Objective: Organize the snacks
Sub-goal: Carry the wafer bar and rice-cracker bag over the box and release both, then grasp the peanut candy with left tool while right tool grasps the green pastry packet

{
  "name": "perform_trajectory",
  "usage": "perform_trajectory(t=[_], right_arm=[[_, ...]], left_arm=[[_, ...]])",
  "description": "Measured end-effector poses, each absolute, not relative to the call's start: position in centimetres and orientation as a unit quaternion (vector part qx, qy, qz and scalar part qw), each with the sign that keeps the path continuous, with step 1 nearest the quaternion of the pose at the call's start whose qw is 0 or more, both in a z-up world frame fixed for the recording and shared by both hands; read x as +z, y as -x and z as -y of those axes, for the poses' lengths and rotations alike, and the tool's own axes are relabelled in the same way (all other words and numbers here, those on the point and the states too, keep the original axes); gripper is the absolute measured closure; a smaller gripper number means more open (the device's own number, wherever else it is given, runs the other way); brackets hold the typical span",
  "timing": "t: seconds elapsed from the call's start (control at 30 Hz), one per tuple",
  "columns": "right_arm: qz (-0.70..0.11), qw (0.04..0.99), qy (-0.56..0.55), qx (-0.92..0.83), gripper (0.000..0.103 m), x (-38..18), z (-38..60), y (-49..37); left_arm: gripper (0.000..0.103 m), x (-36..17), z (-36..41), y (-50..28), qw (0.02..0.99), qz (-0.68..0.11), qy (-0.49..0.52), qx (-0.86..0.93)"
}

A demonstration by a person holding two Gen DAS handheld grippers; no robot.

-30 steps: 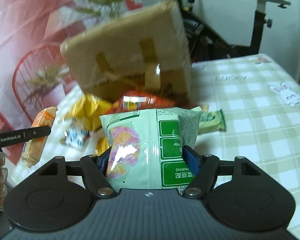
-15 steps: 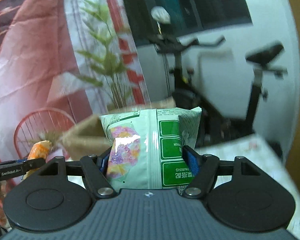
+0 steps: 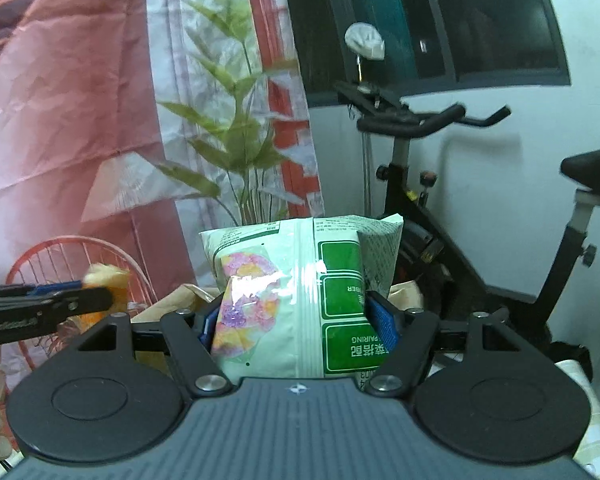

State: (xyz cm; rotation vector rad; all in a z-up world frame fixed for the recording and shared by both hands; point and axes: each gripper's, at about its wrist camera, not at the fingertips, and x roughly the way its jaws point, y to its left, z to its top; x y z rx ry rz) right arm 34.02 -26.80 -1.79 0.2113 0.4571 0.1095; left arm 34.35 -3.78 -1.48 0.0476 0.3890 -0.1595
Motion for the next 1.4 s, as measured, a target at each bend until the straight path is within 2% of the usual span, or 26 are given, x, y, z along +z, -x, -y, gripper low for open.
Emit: perform_trajectory(t=[0.23, 0.37, 0.47, 0.7, 1.03, 1.2, 1.3, 1.33, 1.4], right_arm=[[-0.289, 0.950, -0.112, 0.041, 0.027, -4.8, 26.1, -37.7], [-0.285, 0.949, -0.126, 0.049, 0.019, -4.4, 26.7, -36.9], [-0.278, 0.950, -0.129, 0.057, 0.019, -3.9, 27.4, -35.8], [-0.262, 0.953, -0.138, 0.069, 0.015, -3.2, 29.4, -30.5], [-0.247, 0.956, -0.138, 0.075, 0.016, -5.7, 30.8, -22.3], [-0.294, 0.946, -0.129, 0.050, 0.032, -9.9, 31.4, -19.9], [-0.326, 0.936, -0.125, 0.040, 0.035, -12.2, 31.6, -18.9], [-0.336, 0.933, -0.120, 0.038, 0.035, -13.0, 31.5, -18.7], [-0.352, 0.929, -0.112, 0.038, 0.037, -14.1, 31.2, -18.2]], left_arm=[[0.063, -2.8, 3.4, -38.9, 0.971, -0.223, 0.001, -0.087], [0.048, -2.4, 2.3, -38.1, 0.971, -0.215, 0.008, -0.101], [0.047, -2.1, 1.4, -37.2, 0.966, -0.229, 0.026, -0.114], [0.031, -1.5, -1.4, -31.7, 0.970, -0.215, 0.049, -0.106], [0.031, -4.8, -4.3, -25.3, 0.970, -0.240, 0.021, -0.042], [0.031, -7.6, -3.5, -22.0, 0.969, -0.247, 0.002, -0.022], [0.032, -9.6, -2.3, -21.2, 0.963, -0.269, 0.008, -0.031], [0.033, -10.5, -1.9, -21.1, 0.958, -0.283, 0.013, -0.040], [0.044, -12.3, -1.0, -20.9, 0.949, -0.309, 0.023, -0.053]])
